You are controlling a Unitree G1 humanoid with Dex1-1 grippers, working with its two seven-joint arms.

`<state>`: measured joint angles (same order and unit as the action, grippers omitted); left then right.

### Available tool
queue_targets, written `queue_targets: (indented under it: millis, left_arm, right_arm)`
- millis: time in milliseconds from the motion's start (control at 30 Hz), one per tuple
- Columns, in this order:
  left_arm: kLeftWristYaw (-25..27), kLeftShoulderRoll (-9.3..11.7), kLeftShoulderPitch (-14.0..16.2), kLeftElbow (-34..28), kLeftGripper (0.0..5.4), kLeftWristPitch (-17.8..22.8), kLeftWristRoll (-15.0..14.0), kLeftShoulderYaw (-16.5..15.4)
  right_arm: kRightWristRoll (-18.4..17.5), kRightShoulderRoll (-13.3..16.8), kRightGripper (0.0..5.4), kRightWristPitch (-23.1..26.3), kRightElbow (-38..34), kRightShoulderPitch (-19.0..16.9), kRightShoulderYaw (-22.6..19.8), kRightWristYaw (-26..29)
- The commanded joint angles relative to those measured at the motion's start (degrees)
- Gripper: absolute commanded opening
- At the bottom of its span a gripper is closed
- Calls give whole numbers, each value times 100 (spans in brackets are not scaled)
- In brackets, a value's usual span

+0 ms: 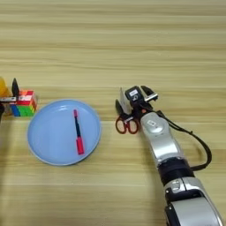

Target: Move the objects on the table

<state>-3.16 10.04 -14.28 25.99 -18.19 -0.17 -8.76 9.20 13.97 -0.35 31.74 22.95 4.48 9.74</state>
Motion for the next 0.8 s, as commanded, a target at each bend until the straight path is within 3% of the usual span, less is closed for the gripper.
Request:
queue_targets:
  millis: [33,533,800]
  left_arm:
    - [-21,0,-3,-18,538,91,43,11]
    - [-30,3,-28,20,538,85,48,15]
    - [-27,8,-23,23,538,81,49,14]
  right_arm:
    - [-8,130,540,151,63,-113,-76,-2]
    - [-79,617,540,16,488,-73,-453,-100]
    - [-177,709,540,-103,614,-20,-627,-94]
